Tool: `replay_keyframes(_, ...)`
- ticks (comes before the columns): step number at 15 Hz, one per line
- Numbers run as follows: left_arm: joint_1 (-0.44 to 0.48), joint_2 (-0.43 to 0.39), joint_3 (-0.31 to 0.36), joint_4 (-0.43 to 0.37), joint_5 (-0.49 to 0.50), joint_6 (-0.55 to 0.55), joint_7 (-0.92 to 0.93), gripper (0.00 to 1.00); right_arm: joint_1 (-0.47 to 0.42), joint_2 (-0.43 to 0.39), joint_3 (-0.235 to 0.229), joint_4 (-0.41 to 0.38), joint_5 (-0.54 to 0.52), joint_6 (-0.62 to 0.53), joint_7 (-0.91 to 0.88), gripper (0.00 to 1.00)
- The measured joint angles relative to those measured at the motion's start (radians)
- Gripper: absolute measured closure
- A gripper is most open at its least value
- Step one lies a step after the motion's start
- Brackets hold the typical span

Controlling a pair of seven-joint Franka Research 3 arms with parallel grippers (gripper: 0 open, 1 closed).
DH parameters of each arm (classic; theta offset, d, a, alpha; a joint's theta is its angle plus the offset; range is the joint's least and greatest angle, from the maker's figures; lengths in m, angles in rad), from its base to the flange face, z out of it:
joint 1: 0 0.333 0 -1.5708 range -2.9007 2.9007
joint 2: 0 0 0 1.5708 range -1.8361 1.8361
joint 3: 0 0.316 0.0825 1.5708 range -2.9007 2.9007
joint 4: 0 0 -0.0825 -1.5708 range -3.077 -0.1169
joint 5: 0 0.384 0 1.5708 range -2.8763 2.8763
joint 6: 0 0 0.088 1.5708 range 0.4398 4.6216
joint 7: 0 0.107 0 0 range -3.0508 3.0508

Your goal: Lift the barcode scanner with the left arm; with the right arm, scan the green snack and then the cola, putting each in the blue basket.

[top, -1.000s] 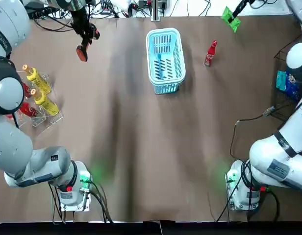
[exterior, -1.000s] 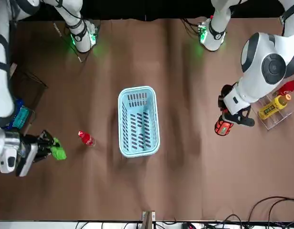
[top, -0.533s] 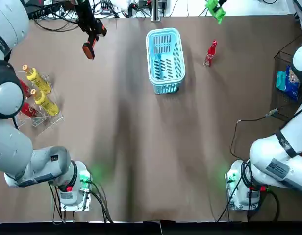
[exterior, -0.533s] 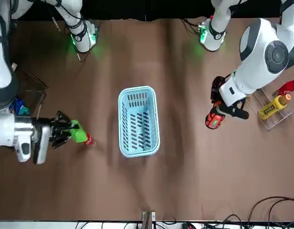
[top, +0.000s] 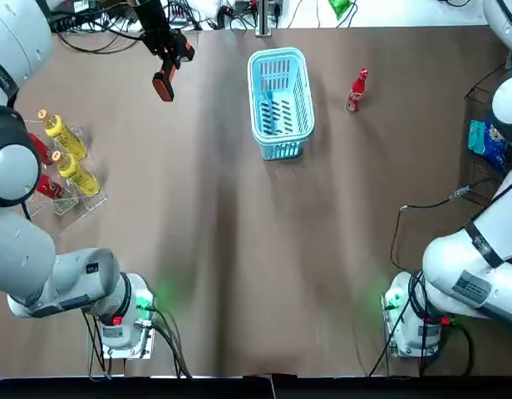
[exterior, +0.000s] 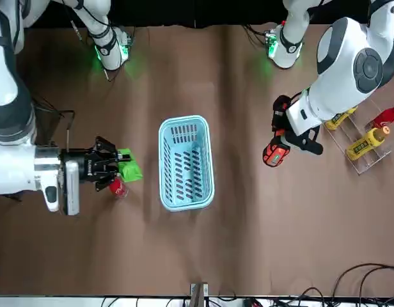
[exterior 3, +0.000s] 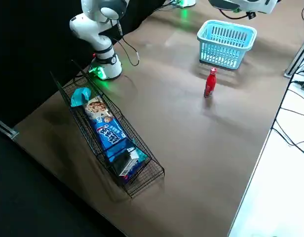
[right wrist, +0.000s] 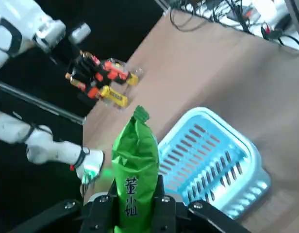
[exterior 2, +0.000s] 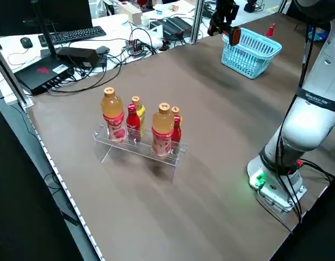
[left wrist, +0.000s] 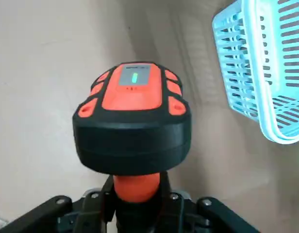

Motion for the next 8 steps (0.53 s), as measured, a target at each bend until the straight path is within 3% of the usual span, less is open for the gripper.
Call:
replay_keyframes(5,0.0,0.0,-0.009,0.0,-0.066,-0.002,0.0,0.63,0.08,0.001,0.001,-0.013,0.122,0.15,0.028,0.72)
replay_keyframes(8,0.002,0.002,-0.008,0.0,-0.125,-0.024,-0.001,0.63,0.107,0.005,0.0,-0.028,0.16,0.182,0.031,0.72)
